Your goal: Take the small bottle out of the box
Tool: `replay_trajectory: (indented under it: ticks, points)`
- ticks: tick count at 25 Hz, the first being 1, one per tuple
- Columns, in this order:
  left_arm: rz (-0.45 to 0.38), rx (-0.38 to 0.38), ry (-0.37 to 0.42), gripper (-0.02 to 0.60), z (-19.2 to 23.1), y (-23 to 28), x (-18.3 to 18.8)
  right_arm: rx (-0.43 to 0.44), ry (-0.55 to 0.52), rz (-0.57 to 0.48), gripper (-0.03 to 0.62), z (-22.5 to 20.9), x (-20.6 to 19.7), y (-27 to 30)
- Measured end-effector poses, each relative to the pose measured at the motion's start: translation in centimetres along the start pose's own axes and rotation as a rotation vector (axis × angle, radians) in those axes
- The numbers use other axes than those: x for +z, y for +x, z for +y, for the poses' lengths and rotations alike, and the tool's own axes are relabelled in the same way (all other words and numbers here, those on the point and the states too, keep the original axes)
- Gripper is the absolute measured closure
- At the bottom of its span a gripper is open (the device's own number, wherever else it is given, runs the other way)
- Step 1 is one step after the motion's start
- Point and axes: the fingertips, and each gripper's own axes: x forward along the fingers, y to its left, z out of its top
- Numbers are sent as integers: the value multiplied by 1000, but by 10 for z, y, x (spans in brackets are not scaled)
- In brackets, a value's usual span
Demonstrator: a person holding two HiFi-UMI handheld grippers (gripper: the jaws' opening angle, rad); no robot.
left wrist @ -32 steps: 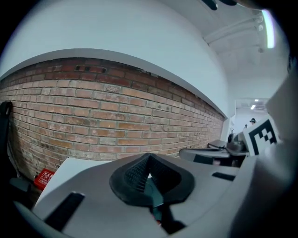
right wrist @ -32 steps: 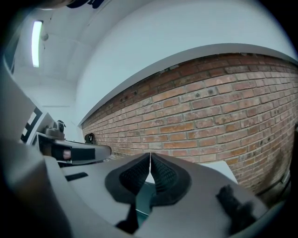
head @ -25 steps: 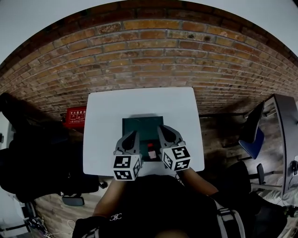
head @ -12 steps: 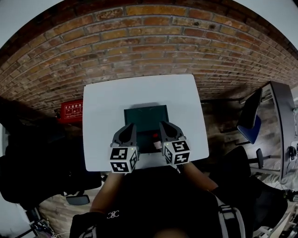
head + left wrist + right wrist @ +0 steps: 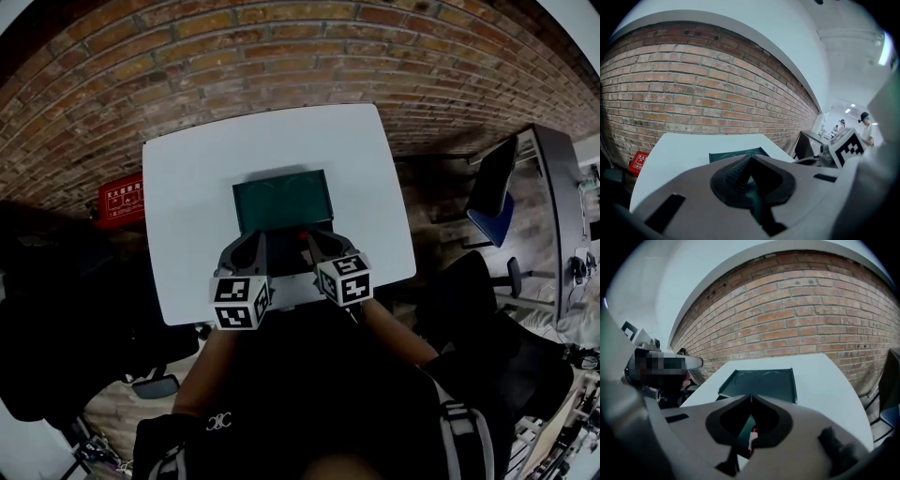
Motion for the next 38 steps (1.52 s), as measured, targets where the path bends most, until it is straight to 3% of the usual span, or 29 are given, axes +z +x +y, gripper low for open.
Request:
replay_trajectory:
  ticks: [7,12,17,23,29,38]
  points:
    - [16,-27,6,574,1,-4,-9,-18,-54,174,551,8,-54,14]
    - [20,-45,1,574,0,-3,-11,-46,-20,252,470,1,-76,24]
    - [16,-52,2,574,1,-2,-9,-105,-39,326,430,-6,-85,29]
    - [26,-45,-7,574,8,-3,-9,-93,-61,422,402,-3,-97,42]
    - [22,-32,-20,574,16,-3,-7,-195,-113,504,392,-18,-108,50]
    - [27,-29,-39,574,23,1,-8,-189,-181,616,391,-18,-114,57]
